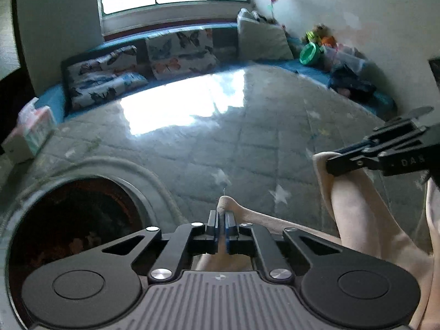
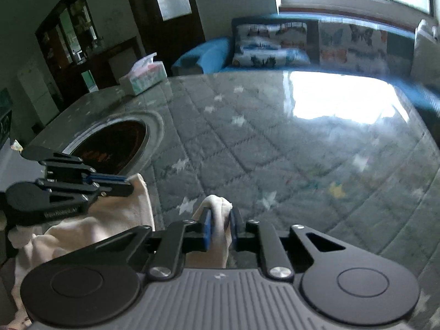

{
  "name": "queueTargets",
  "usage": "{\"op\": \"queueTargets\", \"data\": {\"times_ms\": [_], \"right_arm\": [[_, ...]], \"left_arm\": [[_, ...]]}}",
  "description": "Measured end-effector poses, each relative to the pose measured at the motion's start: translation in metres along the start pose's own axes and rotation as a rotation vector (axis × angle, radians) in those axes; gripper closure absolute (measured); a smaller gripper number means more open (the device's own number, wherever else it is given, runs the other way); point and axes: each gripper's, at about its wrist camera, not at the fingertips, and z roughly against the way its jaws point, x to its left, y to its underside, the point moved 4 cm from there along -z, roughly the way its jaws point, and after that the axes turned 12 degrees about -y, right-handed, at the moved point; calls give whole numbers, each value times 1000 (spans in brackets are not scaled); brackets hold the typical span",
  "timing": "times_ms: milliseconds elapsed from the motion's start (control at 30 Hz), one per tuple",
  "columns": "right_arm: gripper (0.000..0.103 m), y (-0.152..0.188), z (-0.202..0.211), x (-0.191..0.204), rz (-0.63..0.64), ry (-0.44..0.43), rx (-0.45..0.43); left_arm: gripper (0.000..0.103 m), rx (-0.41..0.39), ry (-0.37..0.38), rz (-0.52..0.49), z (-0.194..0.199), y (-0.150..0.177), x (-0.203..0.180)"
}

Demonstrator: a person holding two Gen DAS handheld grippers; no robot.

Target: Fold clothes

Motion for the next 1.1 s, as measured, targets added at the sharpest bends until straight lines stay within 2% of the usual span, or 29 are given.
{"op": "queueTargets", "data": {"times_ms": [233, 333, 400, 433, 500, 600, 667, 767, 900, 967, 1100], "right_arm": [[95, -29, 31, -11, 26, 111, -193], [94, -32, 27, -26, 7, 177, -226], [93, -32, 18, -39, -11, 209, -212], [88, -30, 13, -45, -23, 231, -197], [87, -28, 6, -54, -43, 253, -177], [87, -25, 5, -55, -40, 241, -160], [80, -24, 5, -46, -14, 200, -149], [73, -21, -6, -30, 36, 147, -105], [70, -17, -12, -23, 56, 128, -74], [66, -15, -14, -20, 64, 121, -60], [63, -10, -17, -14, 80, 105, -33]], "left_arm": [[100, -108, -124, 173, 9, -30, 49], [100, -119, -167, 217, -1, -36, 61], [99, -108, -185, 225, -11, -37, 64], [99, -99, -192, 226, -18, -37, 65], [97, -80, -206, 229, -29, -36, 67], [94, -55, -225, 236, -36, -33, 71], [88, -61, -225, 249, -32, -31, 70], [88, -64, -181, 238, -24, -29, 59], [88, -56, -114, 212, -17, -26, 40], [88, -32, -83, 195, -22, -21, 29], [87, 15, -95, 172, -34, -11, 17]]}}
